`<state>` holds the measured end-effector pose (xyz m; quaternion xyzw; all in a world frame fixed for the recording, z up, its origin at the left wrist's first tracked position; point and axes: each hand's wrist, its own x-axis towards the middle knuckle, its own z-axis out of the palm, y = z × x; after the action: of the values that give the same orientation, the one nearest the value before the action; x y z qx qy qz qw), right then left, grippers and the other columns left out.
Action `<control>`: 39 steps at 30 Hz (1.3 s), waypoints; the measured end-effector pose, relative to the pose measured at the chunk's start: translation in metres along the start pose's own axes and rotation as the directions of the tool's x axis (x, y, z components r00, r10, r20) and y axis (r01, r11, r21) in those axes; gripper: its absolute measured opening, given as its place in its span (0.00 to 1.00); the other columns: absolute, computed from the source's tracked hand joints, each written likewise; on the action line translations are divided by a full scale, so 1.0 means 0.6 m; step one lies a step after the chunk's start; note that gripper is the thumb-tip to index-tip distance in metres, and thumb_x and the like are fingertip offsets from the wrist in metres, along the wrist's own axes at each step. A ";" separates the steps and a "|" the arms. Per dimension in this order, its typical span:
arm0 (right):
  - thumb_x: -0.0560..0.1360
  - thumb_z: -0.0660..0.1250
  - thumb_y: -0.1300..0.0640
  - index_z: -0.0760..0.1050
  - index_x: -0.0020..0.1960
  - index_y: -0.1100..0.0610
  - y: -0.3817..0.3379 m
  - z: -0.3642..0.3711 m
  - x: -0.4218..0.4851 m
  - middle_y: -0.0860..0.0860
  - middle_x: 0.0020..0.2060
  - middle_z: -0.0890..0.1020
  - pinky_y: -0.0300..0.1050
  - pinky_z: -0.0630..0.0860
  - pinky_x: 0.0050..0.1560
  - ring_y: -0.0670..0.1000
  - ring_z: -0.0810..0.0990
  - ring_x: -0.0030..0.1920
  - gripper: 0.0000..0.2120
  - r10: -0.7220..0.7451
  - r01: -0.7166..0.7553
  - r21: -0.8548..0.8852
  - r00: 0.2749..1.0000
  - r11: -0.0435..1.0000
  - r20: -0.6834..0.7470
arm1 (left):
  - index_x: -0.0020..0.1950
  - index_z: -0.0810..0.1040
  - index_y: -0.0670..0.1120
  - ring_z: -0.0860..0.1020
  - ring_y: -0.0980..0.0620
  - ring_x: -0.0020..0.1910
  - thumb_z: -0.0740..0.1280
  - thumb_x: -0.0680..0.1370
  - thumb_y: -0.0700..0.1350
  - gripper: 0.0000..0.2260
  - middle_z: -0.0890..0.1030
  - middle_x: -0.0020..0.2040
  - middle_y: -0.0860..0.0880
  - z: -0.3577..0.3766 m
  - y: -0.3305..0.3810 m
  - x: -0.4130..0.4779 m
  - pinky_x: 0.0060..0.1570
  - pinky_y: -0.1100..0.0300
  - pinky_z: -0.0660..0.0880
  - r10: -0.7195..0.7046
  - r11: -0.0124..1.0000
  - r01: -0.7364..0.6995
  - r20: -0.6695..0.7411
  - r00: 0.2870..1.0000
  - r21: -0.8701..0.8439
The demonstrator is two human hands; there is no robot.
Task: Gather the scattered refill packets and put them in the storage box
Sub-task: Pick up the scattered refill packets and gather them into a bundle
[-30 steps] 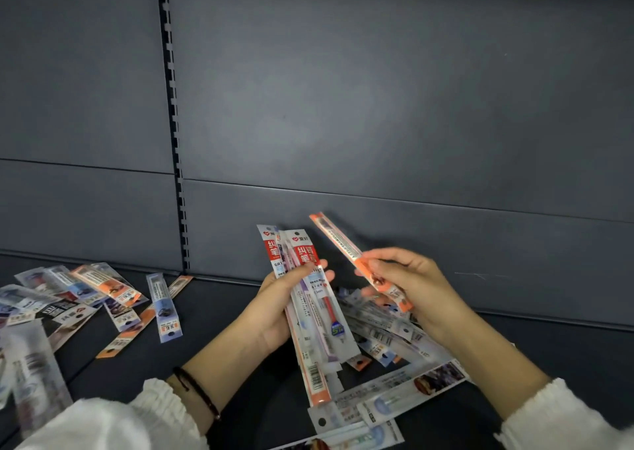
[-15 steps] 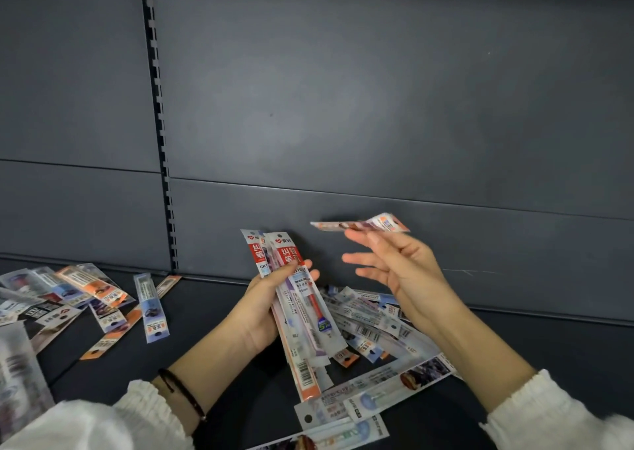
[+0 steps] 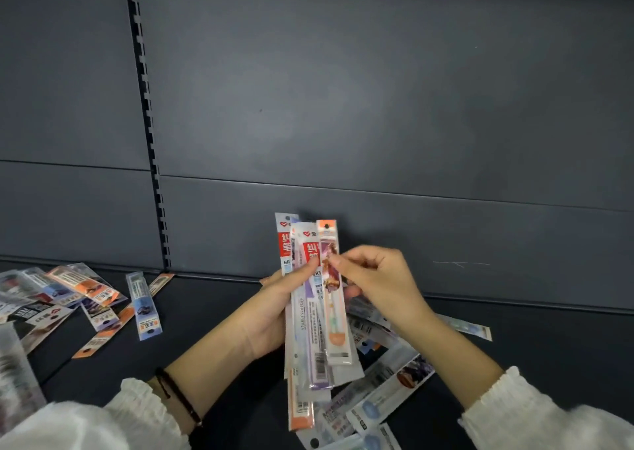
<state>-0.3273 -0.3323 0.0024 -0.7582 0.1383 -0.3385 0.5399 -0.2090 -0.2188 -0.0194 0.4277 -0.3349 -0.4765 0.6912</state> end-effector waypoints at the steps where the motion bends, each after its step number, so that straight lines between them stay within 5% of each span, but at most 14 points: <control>1: 0.73 0.72 0.58 0.80 0.39 0.62 0.003 0.002 0.001 0.50 0.31 0.83 0.43 0.81 0.34 0.50 0.84 0.34 0.08 -0.012 0.012 -0.022 1.000 1.000 -0.013 | 0.58 0.78 0.43 0.84 0.44 0.48 0.64 0.77 0.47 0.13 0.85 0.50 0.40 0.003 -0.002 -0.001 0.44 0.53 0.81 -0.007 1.000 0.007 0.025 1.000 0.002; 7: 0.74 0.70 0.50 0.76 0.35 0.56 0.013 -0.020 0.019 0.49 0.28 0.79 0.36 0.70 0.31 0.41 0.73 0.26 0.13 0.059 -0.077 -0.169 0.992 0.983 -0.109 | 0.59 0.79 0.45 0.84 0.51 0.42 0.66 0.75 0.46 0.14 0.85 0.49 0.44 -0.010 -0.001 0.002 0.42 0.56 0.80 0.007 0.998 -0.006 -0.020 1.000 0.066; 10: 0.75 0.67 0.45 0.78 0.41 0.54 0.022 -0.064 0.027 0.47 0.31 0.79 0.33 0.66 0.26 0.43 0.73 0.26 0.13 0.166 -0.175 -0.335 0.985 0.926 -0.056 | 0.54 0.78 0.44 0.81 0.52 0.36 0.68 0.74 0.47 0.11 0.84 0.46 0.46 -0.033 0.004 0.012 0.38 0.58 0.79 -0.026 0.993 0.026 0.005 1.000 -0.113; 15: 0.69 0.71 0.39 0.80 0.54 0.52 0.085 -0.096 0.018 0.45 0.49 0.82 0.41 0.76 0.50 0.44 0.79 0.49 0.21 0.296 -0.176 -0.734 0.954 0.656 0.036 | 0.37 0.76 0.49 0.72 0.56 0.27 0.72 0.68 0.50 0.08 0.74 0.32 0.53 -0.064 0.016 0.024 0.33 0.60 0.76 -0.035 0.969 0.048 0.058 0.998 -0.242; 19: 0.68 0.73 0.41 0.79 0.55 0.53 0.085 -0.085 0.018 0.45 0.46 0.79 0.44 0.76 0.51 0.46 0.78 0.49 0.21 0.319 -0.173 -0.775 0.947 0.607 0.039 | 0.38 0.73 0.51 0.70 0.57 0.26 0.81 0.60 0.52 0.18 0.71 0.31 0.54 -0.075 0.021 0.027 0.33 0.63 0.73 0.027 0.942 -0.017 0.026 0.999 -0.335; 25: 0.71 0.74 0.56 0.80 0.51 0.56 0.087 -0.085 0.021 0.49 0.46 0.81 0.32 0.72 0.37 0.46 0.79 0.45 0.10 0.286 -0.221 -0.644 0.958 0.732 -0.004 | 0.51 0.77 0.47 0.74 0.56 0.29 0.76 0.66 0.42 0.16 0.74 0.33 0.52 -0.080 0.011 0.026 0.51 0.52 0.77 0.098 0.950 -0.105 -0.038 0.994 -0.293; 28: 0.73 0.71 0.60 0.80 0.51 0.57 0.082 -0.087 0.025 0.51 0.46 0.82 0.33 0.73 0.34 0.47 0.80 0.44 0.07 0.229 -0.236 -0.547 0.970 0.803 -0.083 | 0.54 0.78 0.47 0.77 0.54 0.32 0.67 0.74 0.40 0.10 0.76 0.35 0.51 -0.076 0.012 0.025 0.45 0.55 0.79 0.080 0.947 -0.097 -0.070 0.994 -0.307; 33: 0.75 0.67 0.67 0.79 0.55 0.56 0.047 -0.095 0.026 0.51 0.50 0.83 0.38 0.78 0.39 0.49 0.82 0.45 0.11 0.223 -0.231 -0.046 0.965 0.972 -0.141 | 0.51 0.79 0.48 0.78 0.54 0.33 0.66 0.74 0.39 0.08 0.77 0.38 0.51 -0.072 0.011 0.025 0.38 0.59 0.78 0.086 0.948 -0.106 -0.079 0.993 -0.302; 39: 0.73 0.67 0.69 0.78 0.52 0.55 0.012 -0.077 0.022 0.50 0.41 0.86 0.41 0.80 0.38 0.47 0.84 0.39 0.13 0.229 -0.157 0.424 0.965 0.892 -0.126 | 0.43 0.82 0.47 0.78 0.55 0.33 0.69 0.73 0.43 0.02 0.79 0.38 0.50 -0.064 0.008 0.022 0.40 0.59 0.78 0.069 0.966 -0.088 -0.087 0.994 -0.244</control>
<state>-0.3474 -0.3762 0.0091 -0.5781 0.1851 -0.3689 0.7039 -0.1693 -0.2196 -0.0299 0.3428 -0.2626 -0.4697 0.7700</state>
